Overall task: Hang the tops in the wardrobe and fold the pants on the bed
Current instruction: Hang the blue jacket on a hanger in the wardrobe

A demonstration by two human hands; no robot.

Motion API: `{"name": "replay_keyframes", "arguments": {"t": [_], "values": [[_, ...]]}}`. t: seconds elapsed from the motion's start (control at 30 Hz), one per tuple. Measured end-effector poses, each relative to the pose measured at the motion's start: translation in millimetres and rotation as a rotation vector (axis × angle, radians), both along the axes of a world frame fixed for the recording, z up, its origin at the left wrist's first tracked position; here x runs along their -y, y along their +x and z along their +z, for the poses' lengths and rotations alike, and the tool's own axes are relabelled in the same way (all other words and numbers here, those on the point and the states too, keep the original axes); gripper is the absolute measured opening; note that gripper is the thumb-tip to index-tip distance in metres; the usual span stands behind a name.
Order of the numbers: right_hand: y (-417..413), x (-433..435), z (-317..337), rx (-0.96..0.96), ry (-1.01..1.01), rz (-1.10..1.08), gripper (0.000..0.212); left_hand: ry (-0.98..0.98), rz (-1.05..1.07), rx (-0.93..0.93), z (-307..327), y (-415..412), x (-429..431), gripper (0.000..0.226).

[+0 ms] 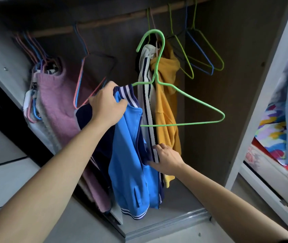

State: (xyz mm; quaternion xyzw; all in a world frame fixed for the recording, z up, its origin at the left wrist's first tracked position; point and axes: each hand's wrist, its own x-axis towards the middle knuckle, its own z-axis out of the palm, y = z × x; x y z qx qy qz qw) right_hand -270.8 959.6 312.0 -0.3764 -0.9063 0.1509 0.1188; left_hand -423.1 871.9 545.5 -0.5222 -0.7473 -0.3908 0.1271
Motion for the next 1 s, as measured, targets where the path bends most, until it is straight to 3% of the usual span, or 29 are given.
{"name": "replay_keyframes", "arguments": {"t": [0.07, 0.23, 0.53, 0.8, 0.9, 1.0], "values": [[-5.0, -0.1, -7.0, 0.024, -0.061, 0.0, 0.076, 0.015, 0.013, -0.006, 7.1, -0.1, 1.1, 0.015], [-8.8, -1.2, -15.7, -0.046, -0.225, 0.015, 0.038, 0.068, 0.011, 0.069, 11.8, -5.9, 4.0, 0.013], [14.9, -9.4, -28.9, -0.082, -0.106, -0.138, 0.032, 0.095, 0.061, 0.197, 7.3, -16.3, -1.7, 0.011], [19.9, -5.0, -21.2, -0.179, -0.341, 0.027, 0.023, 0.128, -0.017, 0.318, 9.8, -3.5, -11.3, 0.013], [17.6, 0.7, -15.8, -0.189, -0.39, 0.093, 0.043, 0.137, -0.021, 0.299, 8.0, 1.0, -14.8, 0.012], [13.6, 2.6, -18.2, -0.115, -0.302, 0.131, 0.025, 0.137, -0.04, 0.304, 4.8, 3.0, -18.1, 0.014]]}}
